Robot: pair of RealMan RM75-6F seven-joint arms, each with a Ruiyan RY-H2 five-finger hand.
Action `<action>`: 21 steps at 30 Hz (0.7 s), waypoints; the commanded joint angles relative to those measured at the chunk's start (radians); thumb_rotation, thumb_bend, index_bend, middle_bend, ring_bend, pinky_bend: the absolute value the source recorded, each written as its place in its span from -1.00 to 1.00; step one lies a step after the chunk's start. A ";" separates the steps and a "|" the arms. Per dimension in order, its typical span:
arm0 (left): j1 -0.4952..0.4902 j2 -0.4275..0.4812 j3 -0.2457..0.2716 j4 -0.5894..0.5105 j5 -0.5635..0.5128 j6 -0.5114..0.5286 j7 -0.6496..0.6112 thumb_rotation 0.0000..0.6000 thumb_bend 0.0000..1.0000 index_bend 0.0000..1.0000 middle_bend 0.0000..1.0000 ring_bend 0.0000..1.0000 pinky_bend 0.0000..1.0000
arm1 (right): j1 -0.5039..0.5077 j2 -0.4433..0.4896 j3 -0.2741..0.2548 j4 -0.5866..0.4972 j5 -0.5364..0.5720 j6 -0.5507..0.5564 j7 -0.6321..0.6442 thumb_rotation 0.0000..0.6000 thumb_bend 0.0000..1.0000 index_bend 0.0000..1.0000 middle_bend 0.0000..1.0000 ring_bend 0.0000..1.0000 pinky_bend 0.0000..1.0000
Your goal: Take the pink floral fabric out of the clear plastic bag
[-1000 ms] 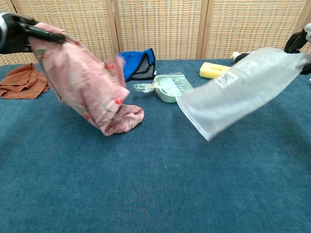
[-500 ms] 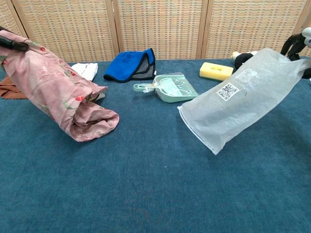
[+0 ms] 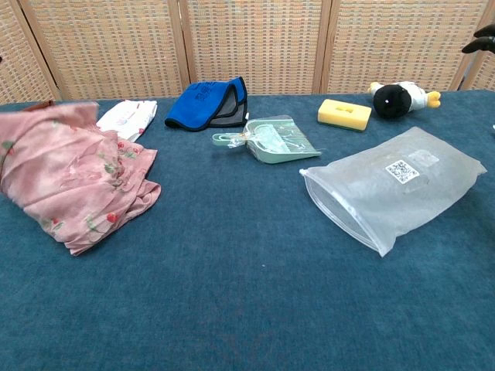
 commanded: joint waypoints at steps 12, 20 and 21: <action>0.302 -0.021 0.212 -0.121 0.396 0.467 0.077 1.00 -0.78 -1.00 -1.00 -1.00 -1.00 | -0.215 0.157 -0.089 -0.191 -0.218 0.282 0.176 1.00 -1.00 -1.00 -1.00 -1.00 -1.00; 0.398 -0.098 0.293 -0.116 0.498 0.604 0.144 1.00 -0.78 -1.00 -1.00 -1.00 -1.00 | -0.315 0.124 -0.122 -0.208 -0.264 0.392 0.277 1.00 -1.00 -1.00 -1.00 -1.00 -1.00; 0.406 -0.104 0.304 -0.115 0.512 0.613 0.160 1.00 -0.77 -1.00 -1.00 -1.00 -1.00 | -0.329 0.115 -0.126 -0.206 -0.271 0.407 0.281 1.00 -1.00 -1.00 -1.00 -1.00 -1.00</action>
